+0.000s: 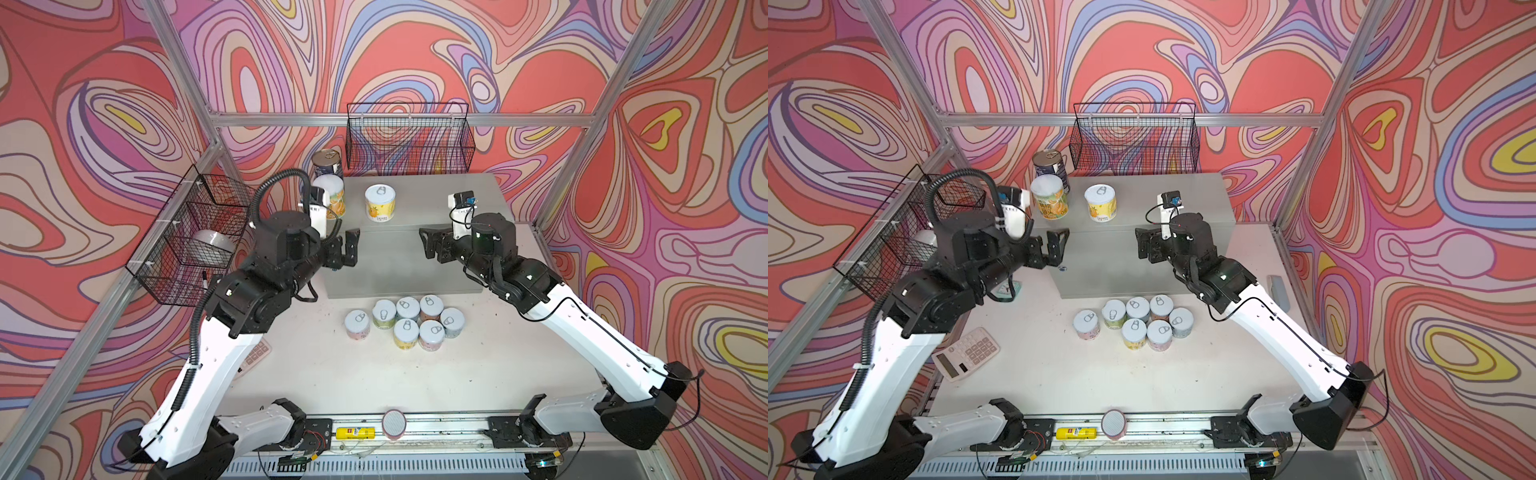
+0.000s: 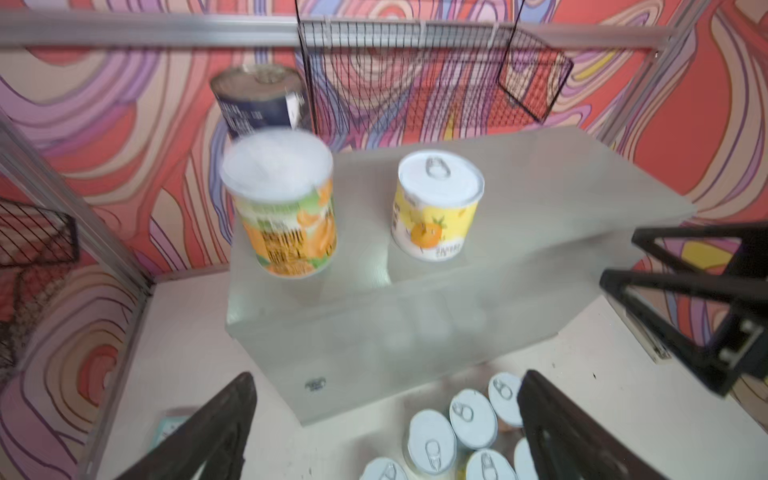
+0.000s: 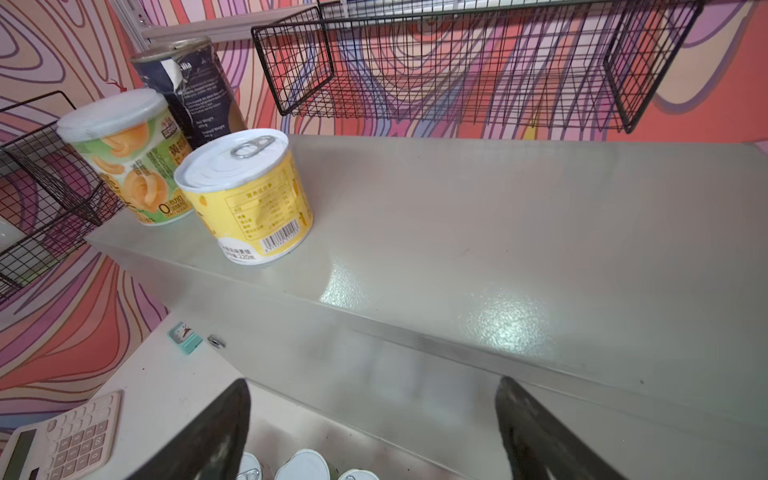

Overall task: Place and organize the canned foods onto the counter
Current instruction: 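Open and withdraw the left gripper while the right gripper moves toward the box top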

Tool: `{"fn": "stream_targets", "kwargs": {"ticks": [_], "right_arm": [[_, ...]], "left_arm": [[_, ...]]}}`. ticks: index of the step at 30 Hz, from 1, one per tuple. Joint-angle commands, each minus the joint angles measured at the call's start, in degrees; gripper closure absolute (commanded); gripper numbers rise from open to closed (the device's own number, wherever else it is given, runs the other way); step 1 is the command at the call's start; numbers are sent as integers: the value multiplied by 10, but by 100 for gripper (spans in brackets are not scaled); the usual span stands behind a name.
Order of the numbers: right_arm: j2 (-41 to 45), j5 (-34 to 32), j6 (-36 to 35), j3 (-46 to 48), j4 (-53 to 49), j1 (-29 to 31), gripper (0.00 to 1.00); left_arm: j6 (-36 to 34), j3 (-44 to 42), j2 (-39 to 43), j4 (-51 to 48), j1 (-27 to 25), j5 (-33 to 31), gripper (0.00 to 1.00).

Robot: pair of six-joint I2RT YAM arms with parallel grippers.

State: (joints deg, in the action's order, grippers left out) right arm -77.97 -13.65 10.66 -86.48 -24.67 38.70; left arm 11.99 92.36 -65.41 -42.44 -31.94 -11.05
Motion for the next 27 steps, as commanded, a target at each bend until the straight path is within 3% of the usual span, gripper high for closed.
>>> {"fn": "stream_targets", "kwargs": {"ticks": [1, 12, 17, 27], "right_arm": [[-7, 12, -12, -11, 2, -2, 5], [-44, 33, -13, -39, 23, -2, 8], [-79, 70, -24, -63, 37, -4, 10], [-130, 130, -42, -124, 35, -4, 20]], "left_arm": [[56, -87, 31, 81, -4, 47, 2], [46, -127, 1, 108, -6, 90, 3], [73, -160, 17, 127, -6, 119, 4], [100, -236, 58, 156, -6, 112, 6]]}}
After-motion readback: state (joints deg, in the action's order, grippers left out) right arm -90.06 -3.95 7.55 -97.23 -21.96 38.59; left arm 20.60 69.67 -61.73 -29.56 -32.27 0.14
